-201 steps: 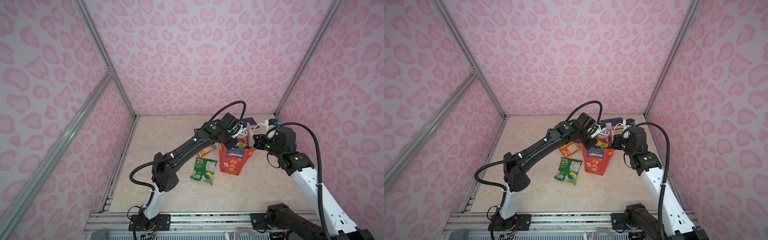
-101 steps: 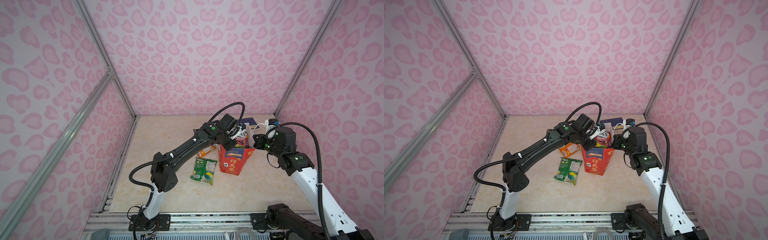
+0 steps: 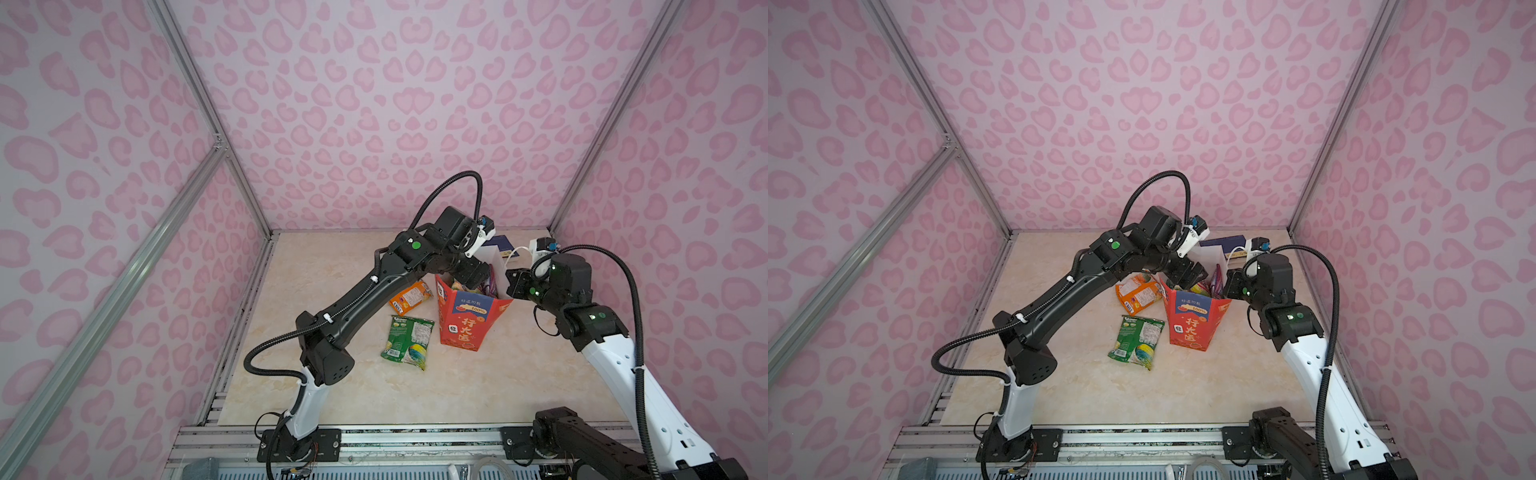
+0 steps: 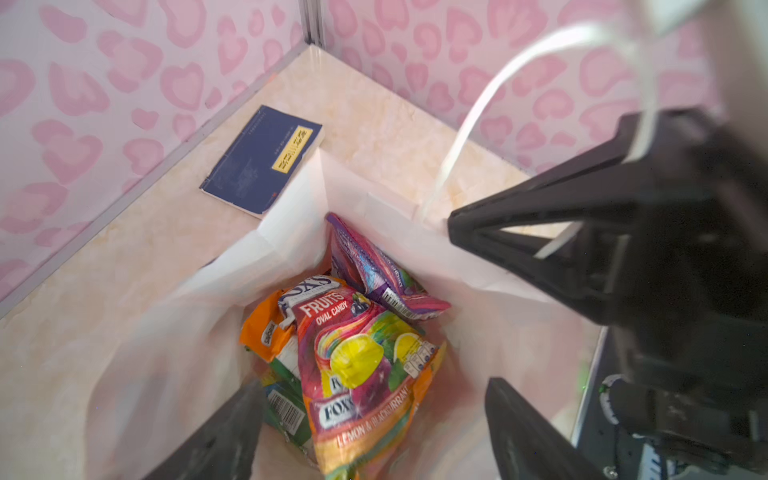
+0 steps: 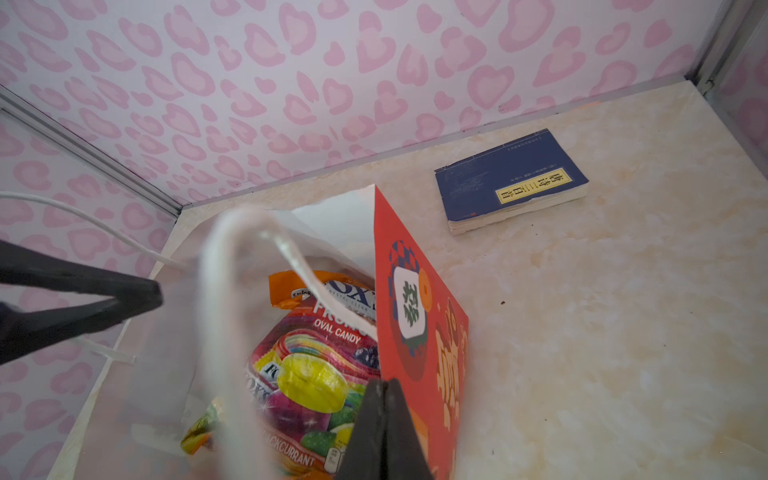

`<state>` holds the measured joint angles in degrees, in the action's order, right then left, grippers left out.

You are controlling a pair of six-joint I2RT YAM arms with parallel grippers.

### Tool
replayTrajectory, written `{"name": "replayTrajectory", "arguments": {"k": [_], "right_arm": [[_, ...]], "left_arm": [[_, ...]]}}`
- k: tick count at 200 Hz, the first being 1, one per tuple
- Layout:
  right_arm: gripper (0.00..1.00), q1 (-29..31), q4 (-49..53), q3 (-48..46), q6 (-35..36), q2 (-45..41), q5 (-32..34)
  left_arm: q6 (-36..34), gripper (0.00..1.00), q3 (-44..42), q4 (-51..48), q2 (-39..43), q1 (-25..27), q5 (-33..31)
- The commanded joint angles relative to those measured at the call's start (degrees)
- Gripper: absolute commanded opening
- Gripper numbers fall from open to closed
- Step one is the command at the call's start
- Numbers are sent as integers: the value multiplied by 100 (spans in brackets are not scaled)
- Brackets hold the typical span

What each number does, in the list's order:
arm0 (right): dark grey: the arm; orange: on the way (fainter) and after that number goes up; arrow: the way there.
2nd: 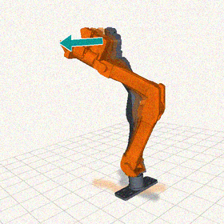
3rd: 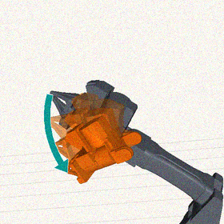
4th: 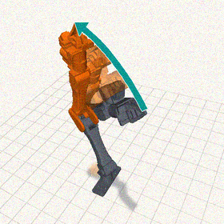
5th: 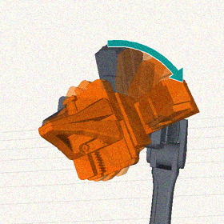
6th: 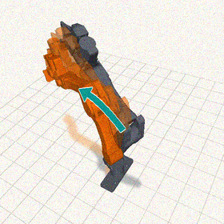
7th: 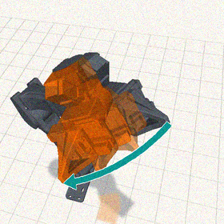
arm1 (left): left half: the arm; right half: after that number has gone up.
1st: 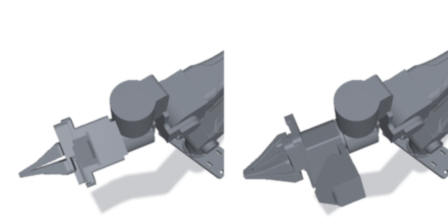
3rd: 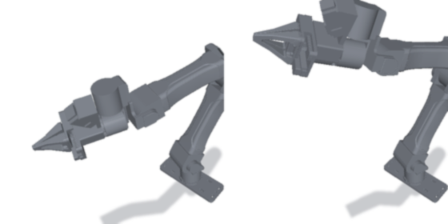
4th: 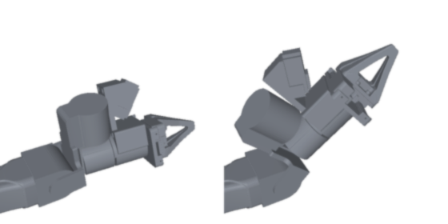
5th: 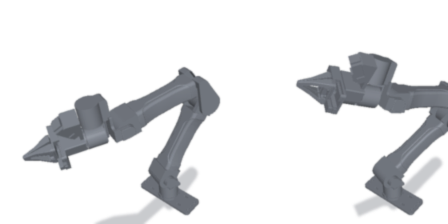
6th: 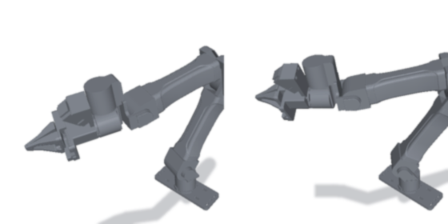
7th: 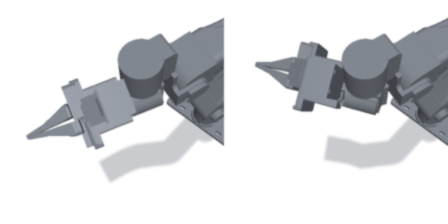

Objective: Place the snacks into the paper bag
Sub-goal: 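Lower the Fox's packet into the bag and open the left gripper, then move the left gripper back over the green Spring Tea packet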

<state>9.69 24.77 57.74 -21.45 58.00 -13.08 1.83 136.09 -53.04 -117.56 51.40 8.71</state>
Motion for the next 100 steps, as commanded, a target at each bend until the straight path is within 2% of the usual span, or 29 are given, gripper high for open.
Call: {"name": "replayTrajectory", "arguments": {"k": [1,29,48,84,100], "right_arm": [[0,14,-147,-21,18,-3,-32],[0,11,-137,-8,16,-6,-31],[0,13,-132,-14,19,-16,-26],[0,31,-135,-17,18,-52,-24],[0,52,-148,-17,18,-19,-22]], "left_arm": [[586,88,-28,238,487,11,355],[1043,92,-67,360,913,2,613],[1324,94,-356,349,1284,-7,375],[1703,100,-2004,624,2494,-83,-277],[1880,97,-2913,844,3131,-146,-595]]}}
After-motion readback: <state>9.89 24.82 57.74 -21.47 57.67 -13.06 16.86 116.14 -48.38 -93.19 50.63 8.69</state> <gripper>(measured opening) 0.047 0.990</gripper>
